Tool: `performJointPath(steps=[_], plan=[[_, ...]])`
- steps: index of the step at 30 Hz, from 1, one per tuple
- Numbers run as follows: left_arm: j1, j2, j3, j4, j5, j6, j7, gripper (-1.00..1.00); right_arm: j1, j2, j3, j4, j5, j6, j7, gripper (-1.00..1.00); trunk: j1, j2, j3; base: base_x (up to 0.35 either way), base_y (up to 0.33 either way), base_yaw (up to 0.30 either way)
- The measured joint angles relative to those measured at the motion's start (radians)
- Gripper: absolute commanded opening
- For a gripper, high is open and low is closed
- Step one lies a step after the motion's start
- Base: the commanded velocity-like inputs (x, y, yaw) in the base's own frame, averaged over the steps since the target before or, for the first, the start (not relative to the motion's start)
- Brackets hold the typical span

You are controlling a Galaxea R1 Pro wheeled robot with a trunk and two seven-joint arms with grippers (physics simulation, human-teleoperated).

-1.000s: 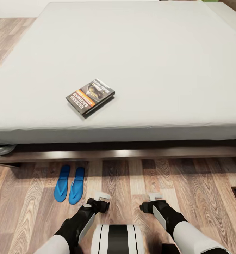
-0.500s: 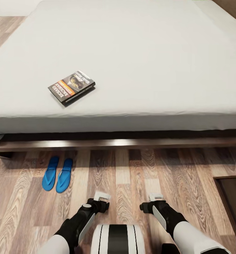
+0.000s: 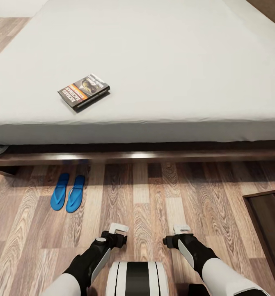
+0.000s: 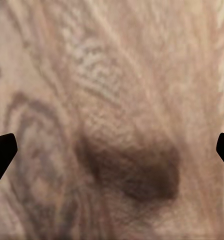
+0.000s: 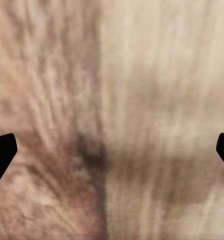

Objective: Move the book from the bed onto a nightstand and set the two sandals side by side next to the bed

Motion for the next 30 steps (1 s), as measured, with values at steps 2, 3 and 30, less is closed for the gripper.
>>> performJointPath(steps=[2, 3, 30], plan=[[0.000, 0.001, 0.000, -0.001, 0.000, 0.000, 0.000, 1.00, 0.000, 0.000, 0.000, 0.000, 0.001, 0.000, -0.002, 1.00, 0.000, 0.000, 0.000, -0.006, 0.000, 0.000], [0.000, 0.001, 0.000, -0.001, 0.000, 0.000, 0.000, 1.00, 0.000, 0.000, 0.000, 0.000, 0.001, 0.000, -0.002, 1.00, 0.000, 0.000, 0.000, -0.003, 0.000, 0.000], [-0.033, 0.002, 0.051, -0.549, -0.012, 0.603, 0.068, 1.00, 0.004, -0.037, 0.002, -0.545, -0.001, 0.404, -0.006, 1.00, 0.000, 0.000, 0.000, 0.000, 0.000, 0.000]])
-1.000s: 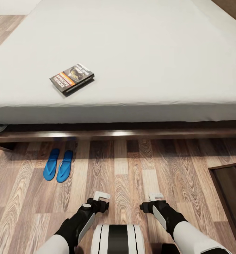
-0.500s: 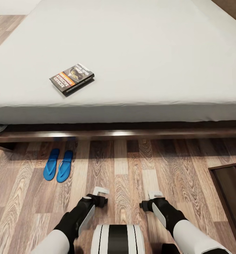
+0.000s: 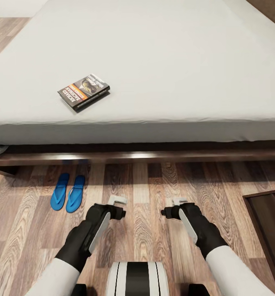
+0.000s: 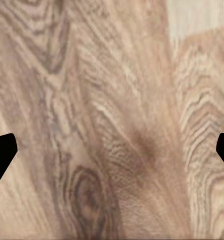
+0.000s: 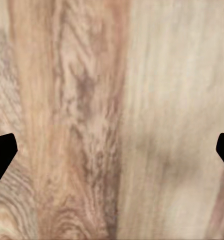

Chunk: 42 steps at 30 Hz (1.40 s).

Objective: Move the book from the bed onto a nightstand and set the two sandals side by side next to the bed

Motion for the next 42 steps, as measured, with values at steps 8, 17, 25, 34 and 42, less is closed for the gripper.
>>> performJointPath(steps=[8, 17, 25, 34, 42], plan=[[-0.055, 0.000, 0.001, -0.150, 0.000, 0.082, 0.000, 1.00, 0.001, -0.012, -0.063, -0.261, 0.003, 0.199, -0.020, 1.00, 0.000, 0.000, 0.000, 0.000, 0.000, 0.000], [-0.181, -0.009, 0.003, -0.178, 0.007, 0.098, 0.001, 1.00, 0.001, -0.014, -0.112, -0.517, 0.011, 0.265, -0.057, 1.00, 0.000, 0.000, 0.000, 0.000, 0.000, 0.000], [-0.375, -0.045, 0.005, -0.082, 0.022, 0.143, 0.010, 1.00, -0.018, -0.011, -0.143, -0.562, 0.021, 0.266, -0.117, 1.00, 0.000, 0.000, 0.000, 0.000, 0.000, 0.000], [-0.475, -0.039, -0.009, -0.074, 0.018, 0.098, -0.010, 1.00, -0.061, -0.016, -0.150, -0.553, 0.020, 0.265, -0.138, 1.00, -0.002, 0.001, 0.019, 0.000, 0.000, 0.000], [-0.476, -0.037, -0.007, -0.072, 0.019, 0.097, -0.010, 1.00, -0.065, -0.017, -0.147, -0.563, 0.017, 0.265, -0.139, 1.00, -0.006, 0.003, 0.050, 0.000, 0.000, 0.000]])
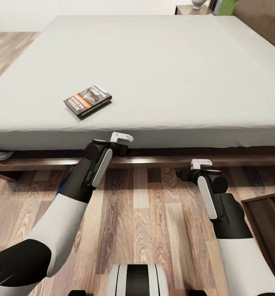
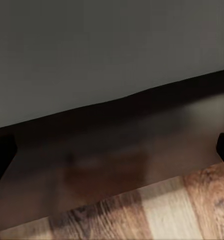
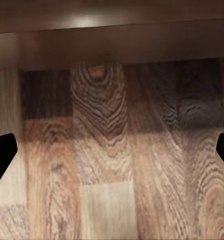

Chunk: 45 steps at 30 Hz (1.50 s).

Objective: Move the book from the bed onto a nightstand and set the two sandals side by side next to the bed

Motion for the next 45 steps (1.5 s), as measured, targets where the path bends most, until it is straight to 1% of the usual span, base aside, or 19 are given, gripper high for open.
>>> performJointPath(steps=[4, 11, 15, 16, 18, 22, 24, 30, 45], plan=[[0.000, 0.000, -0.001, 0.000, 0.000, 0.000, -0.001, 1.00, 0.000, 0.000, 0.001, 0.000, -0.001, 0.000, 0.000, 1.00, -0.002, 0.001, 0.017, 0.000, 0.000, 0.000], [0.003, 0.000, -0.002, -0.002, 0.000, 0.000, -0.002, 1.00, 0.000, -0.001, 0.000, 0.006, -0.002, 0.000, 0.000, 1.00, -0.005, 0.003, 0.053, 0.000, 0.000, 0.000], [0.043, 0.000, -0.010, -0.062, -0.004, -0.001, -0.003, 1.00, 0.000, 0.000, -0.001, -0.008, -0.002, 0.000, 0.000, 1.00, -0.007, 0.003, 0.075, 0.000, 0.000, 0.000], [0.081, 0.001, -0.024, -0.128, -0.004, -0.001, -0.003, 1.00, 0.000, 0.000, -0.001, -0.030, -0.002, 0.000, 0.000, 1.00, -0.007, 0.004, 0.081, 0.000, 0.000, 0.000], [0.116, 0.001, -0.039, -0.187, -0.005, -0.001, -0.003, 1.00, 0.001, -0.001, -0.002, -0.050, -0.002, 0.000, 0.000, 1.00, -0.008, 0.004, 0.091, 0.000, 0.000, 0.000], [0.162, 0.001, -0.058, -0.245, -0.008, -0.001, -0.003, 1.00, 0.001, 0.000, -0.003, -0.073, -0.004, 0.000, 0.000, 1.00, -0.010, 0.005, 0.113, 0.000, 0.000, 0.000], [0.171, 0.002, -0.060, -0.254, -0.008, -0.001, -0.003, 1.00, 0.001, 0.000, -0.003, -0.076, -0.004, 0.000, 0.000, 1.00, -0.011, 0.006, 0.124, 0.000, 0.000, 0.000], [0.180, 0.000, -0.064, -0.264, -0.008, -0.001, -0.003, 1.00, 0.001, -0.005, -0.004, -0.078, -0.004, 0.000, 0.000, 1.00, -0.014, 0.007, 0.157, 0.000, 0.000, 0.000], [0.177, -0.004, -0.065, -0.261, 0.005, -0.001, -0.003, 1.00, 0.001, -0.005, -0.010, -0.066, -0.007, 0.000, -0.002, 1.00, -0.020, 0.011, 0.240, 0.000, 0.000, 0.000]])
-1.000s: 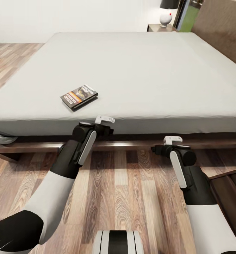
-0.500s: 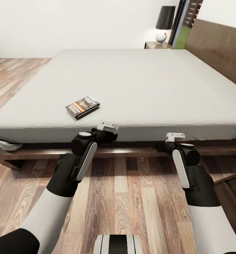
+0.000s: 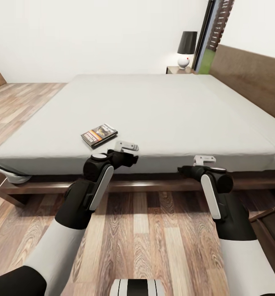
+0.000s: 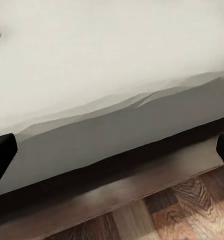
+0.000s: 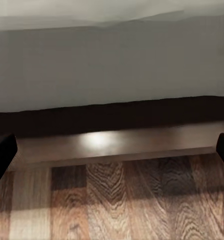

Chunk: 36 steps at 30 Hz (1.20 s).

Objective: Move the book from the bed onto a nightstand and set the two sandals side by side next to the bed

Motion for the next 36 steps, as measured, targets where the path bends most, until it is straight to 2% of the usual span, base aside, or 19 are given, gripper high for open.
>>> performJointPath(steps=[2, 4, 8, 9, 10, 13, 16, 23, 26, 30, 31, 33, 36], plan=[[-0.002, -0.001, 0.001, 0.001, 0.008, 0.000, 0.000, 1.00, 0.000, 0.000, -0.001, 0.001, 0.000, 0.000, -0.001, 1.00, -0.001, 0.000, 0.011, 0.000, 0.000, 0.000], [-0.013, -0.003, 0.004, 0.005, 0.033, 0.000, 0.000, 1.00, -0.001, 0.002, -0.016, 0.007, 0.002, 0.000, -0.006, 1.00, -0.002, 0.001, 0.022, 0.000, 0.000, 0.000], [-0.046, -0.003, 0.006, 0.028, 0.044, 0.000, 0.000, 1.00, -0.023, 0.003, -0.027, 0.045, 0.002, 0.000, -0.022, 1.00, -0.004, 0.002, 0.044, 0.000, 0.000, 0.000], [-0.066, -0.003, 0.008, 0.048, 0.047, 0.000, 0.000, 1.00, -0.049, 0.003, -0.030, 0.076, 0.002, 0.000, -0.030, 1.00, -0.004, 0.002, 0.049, 0.000, 0.000, 0.000], [-0.116, -0.003, 0.010, 0.106, 0.049, -0.001, 0.000, 1.00, -0.125, 0.003, -0.033, 0.171, 0.003, 0.000, -0.039, 1.00, -0.005, 0.002, 0.055, 0.000, 0.000, 0.000], [-0.150, -0.003, 0.011, 0.142, 0.056, -0.002, 0.000, 1.00, -0.182, 0.003, -0.033, 0.239, 0.003, 0.000, -0.042, 1.00, -0.006, 0.003, 0.071, 0.000, 0.000, 0.000], [-0.225, -0.001, 0.023, 0.221, 0.071, -0.003, 0.000, 1.00, -0.304, 0.004, -0.032, 0.368, 0.005, 0.000, -0.044, 1.00, -0.007, 0.004, 0.088, 0.000, 0.000, 0.000], [-0.311, 0.002, 0.085, 0.311, 0.080, -0.003, 0.000, 1.00, -0.466, 0.004, -0.030, 0.553, 0.005, 0.000, -0.044, 1.00, -0.011, 0.006, 0.126, 0.000, 0.000, 0.000], [-0.353, 0.003, 0.099, 0.365, 0.081, -0.003, 0.001, 1.00, -0.540, 0.005, -0.028, 0.642, 0.006, 0.000, -0.044, 1.00, -0.022, 0.027, 0.141, 0.000, 0.000, 0.000], [-0.407, 0.007, 0.107, 0.458, 0.081, -0.005, 0.005, 1.00, -0.605, 0.006, -0.015, 0.743, 0.007, 0.000, -0.046, 1.00, -0.037, 0.055, 0.160, 0.000, 0.000, 0.018], [-0.442, 0.013, 0.113, 0.531, 0.079, -0.005, 0.010, 1.00, -0.640, 0.007, 0.002, 0.804, 0.008, 0.000, -0.046, 1.00, -0.041, 0.062, 0.164, 0.000, 0.000, 0.072], [-0.492, 0.031, 0.118, 0.639, 0.077, -0.006, 0.012, 1.00, -0.667, 0.008, 0.021, 0.849, 0.009, 0.000, -0.046, 1.00, -0.049, 0.076, 0.174, 0.000, 0.000, 0.115], [-0.525, 0.065, 0.123, 0.714, 0.076, -0.006, 0.009, 1.00, -0.680, 0.008, 0.030, 0.877, 0.007, 0.000, -0.047, 1.00, -0.060, 0.097, 0.187, 0.000, 0.000, 0.167]])
